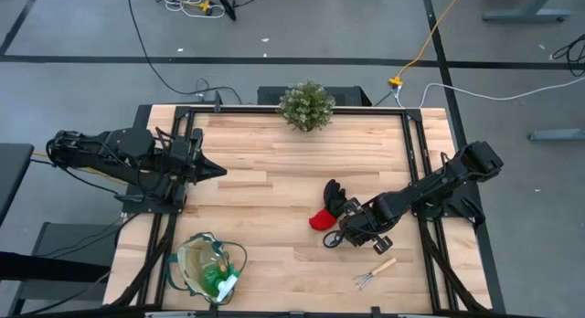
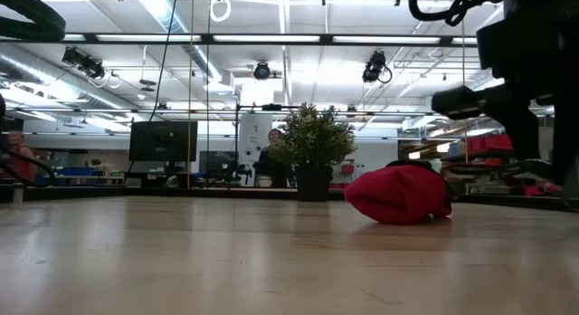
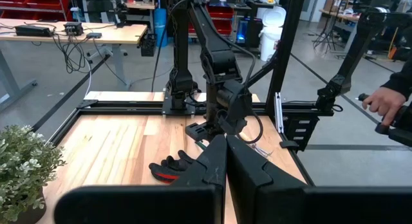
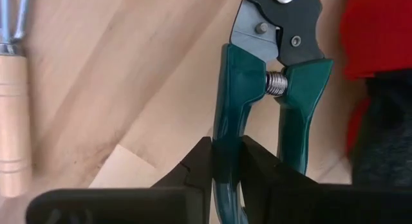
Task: Pick & Place Garden tools in Gardening bag
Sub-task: Put the green shear scissors into the gardening bag
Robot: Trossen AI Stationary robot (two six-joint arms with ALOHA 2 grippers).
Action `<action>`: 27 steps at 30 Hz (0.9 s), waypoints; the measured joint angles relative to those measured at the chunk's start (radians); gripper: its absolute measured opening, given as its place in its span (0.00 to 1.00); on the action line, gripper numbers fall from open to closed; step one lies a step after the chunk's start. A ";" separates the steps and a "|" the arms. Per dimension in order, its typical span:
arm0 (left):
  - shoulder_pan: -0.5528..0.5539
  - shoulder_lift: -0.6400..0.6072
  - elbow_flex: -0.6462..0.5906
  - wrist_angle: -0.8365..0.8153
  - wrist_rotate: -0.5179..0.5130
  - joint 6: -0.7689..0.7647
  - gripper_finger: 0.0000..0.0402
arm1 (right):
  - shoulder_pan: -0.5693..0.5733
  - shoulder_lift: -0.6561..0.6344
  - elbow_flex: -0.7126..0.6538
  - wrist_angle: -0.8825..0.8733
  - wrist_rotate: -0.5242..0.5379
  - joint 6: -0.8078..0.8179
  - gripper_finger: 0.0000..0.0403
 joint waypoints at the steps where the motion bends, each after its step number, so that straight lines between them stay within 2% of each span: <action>1: 0.000 0.000 0.000 0.000 0.000 0.000 0.04 | 0.000 0.000 0.002 0.000 0.001 0.000 0.13; 10: 0.000 0.000 0.000 0.001 0.000 0.000 0.04 | -0.003 0.000 0.084 -0.051 0.097 -0.008 0.13; 18: 0.000 0.000 0.000 0.030 0.000 0.005 0.04 | -0.007 0.000 0.192 -0.072 0.246 -0.015 0.13; 27: 0.000 0.000 0.000 0.053 0.000 0.008 0.04 | -0.083 0.000 0.353 -0.064 0.365 -0.030 0.13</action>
